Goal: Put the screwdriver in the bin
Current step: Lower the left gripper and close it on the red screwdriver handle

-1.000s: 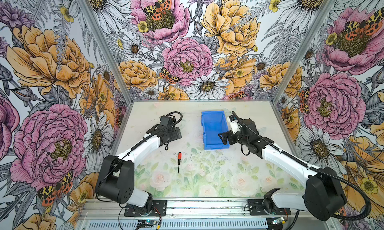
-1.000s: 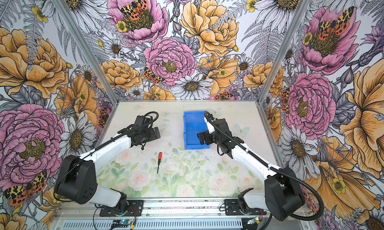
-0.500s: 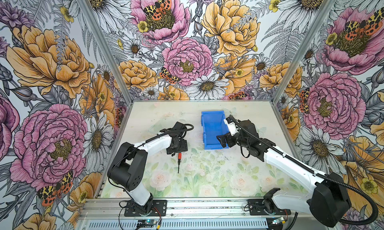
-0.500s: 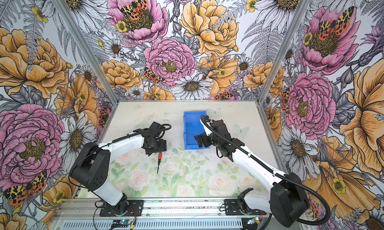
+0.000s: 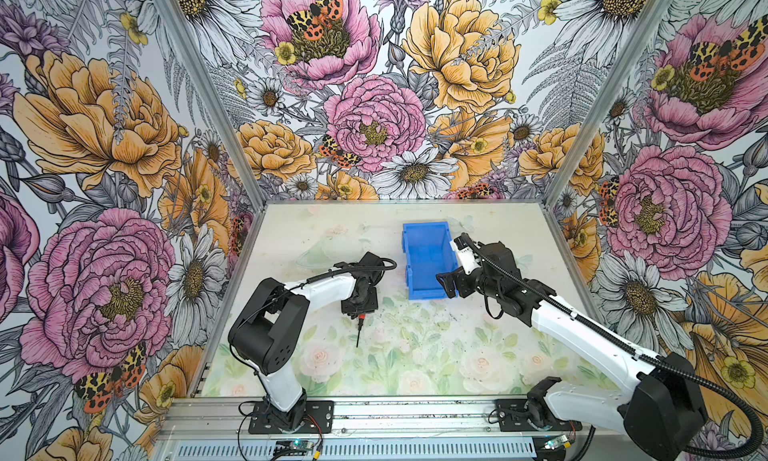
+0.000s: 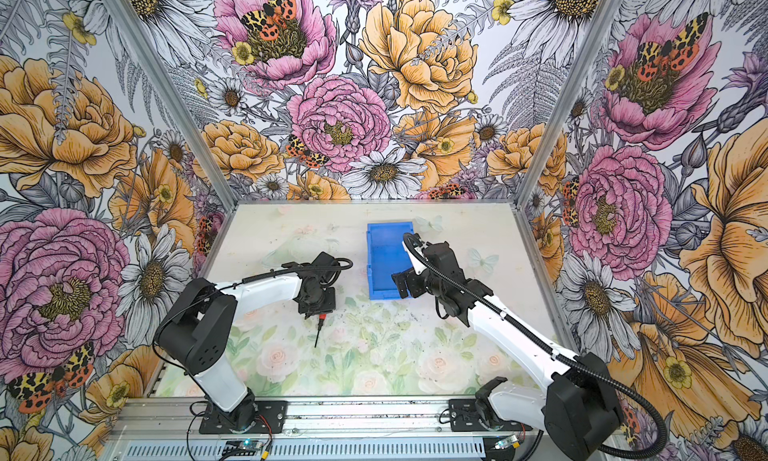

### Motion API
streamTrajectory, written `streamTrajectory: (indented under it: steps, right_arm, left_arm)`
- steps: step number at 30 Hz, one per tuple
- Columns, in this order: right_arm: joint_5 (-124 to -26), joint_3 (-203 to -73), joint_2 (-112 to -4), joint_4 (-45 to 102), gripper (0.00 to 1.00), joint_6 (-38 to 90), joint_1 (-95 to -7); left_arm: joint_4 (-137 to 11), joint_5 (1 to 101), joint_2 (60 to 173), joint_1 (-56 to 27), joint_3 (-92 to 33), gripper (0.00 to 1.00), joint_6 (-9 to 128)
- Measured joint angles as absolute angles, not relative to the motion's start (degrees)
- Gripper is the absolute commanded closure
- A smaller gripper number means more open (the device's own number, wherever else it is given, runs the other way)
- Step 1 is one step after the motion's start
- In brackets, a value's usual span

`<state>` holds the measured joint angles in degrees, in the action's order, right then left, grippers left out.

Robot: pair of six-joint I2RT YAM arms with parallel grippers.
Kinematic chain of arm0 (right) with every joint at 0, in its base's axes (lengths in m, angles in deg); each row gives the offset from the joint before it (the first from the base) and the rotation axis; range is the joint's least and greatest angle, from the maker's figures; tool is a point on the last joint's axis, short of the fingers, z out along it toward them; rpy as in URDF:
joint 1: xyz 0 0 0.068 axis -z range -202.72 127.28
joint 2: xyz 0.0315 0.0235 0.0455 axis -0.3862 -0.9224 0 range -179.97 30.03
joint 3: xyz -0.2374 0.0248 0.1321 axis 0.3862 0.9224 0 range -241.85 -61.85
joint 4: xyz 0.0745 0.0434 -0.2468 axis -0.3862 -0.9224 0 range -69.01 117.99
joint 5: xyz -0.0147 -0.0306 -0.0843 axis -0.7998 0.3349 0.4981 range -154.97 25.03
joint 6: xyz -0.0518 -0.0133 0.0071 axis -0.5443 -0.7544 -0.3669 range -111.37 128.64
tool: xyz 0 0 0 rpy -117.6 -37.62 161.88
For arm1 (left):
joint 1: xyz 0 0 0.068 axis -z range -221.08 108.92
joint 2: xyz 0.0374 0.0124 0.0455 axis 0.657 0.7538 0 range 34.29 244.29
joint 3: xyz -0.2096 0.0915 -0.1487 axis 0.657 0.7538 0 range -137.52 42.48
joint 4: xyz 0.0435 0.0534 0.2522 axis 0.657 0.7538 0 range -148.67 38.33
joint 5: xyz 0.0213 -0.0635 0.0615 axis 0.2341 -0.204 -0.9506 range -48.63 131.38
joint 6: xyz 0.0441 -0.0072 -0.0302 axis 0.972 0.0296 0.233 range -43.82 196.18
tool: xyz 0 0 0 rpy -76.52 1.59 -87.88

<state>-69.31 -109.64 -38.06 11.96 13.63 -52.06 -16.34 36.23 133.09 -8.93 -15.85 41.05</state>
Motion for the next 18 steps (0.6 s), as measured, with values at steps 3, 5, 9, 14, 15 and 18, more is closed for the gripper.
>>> streamTrajectory:
  steps: [3,5,9,14,15,18]
  right_arm:
    - [-68.74,-108.99,-36.47,11.94,0.01,13.56,-52.06]
    - [-68.10,-108.46,-35.42,11.94,0.01,13.45,-52.06]
    - [-67.12,-107.24,-33.49,11.89,0.01,13.45,-52.06]
    - [-65.94,-105.69,-30.32,11.83,0.00,13.78,-51.62]
    - [-65.72,-105.40,-29.76,11.85,0.00,14.00,-51.43]
    - [-65.04,-104.79,-28.34,11.72,0.01,14.83,-49.92]
  left_arm:
    - [-15.84,35.40,133.18,-8.83,-16.03,0.89,40.48]
    - [-15.80,34.98,133.18,-8.65,-16.05,0.94,40.26]
    - [-15.03,34.79,133.18,-8.56,-16.48,1.00,40.28]
    - [-11.86,34.57,133.11,-7.43,-20.33,1.00,40.28]
    - [-11.49,34.46,133.07,-7.01,-21.73,1.00,40.28]
    - [-10.83,34.06,132.96,-5.39,-27.13,1.00,40.28]
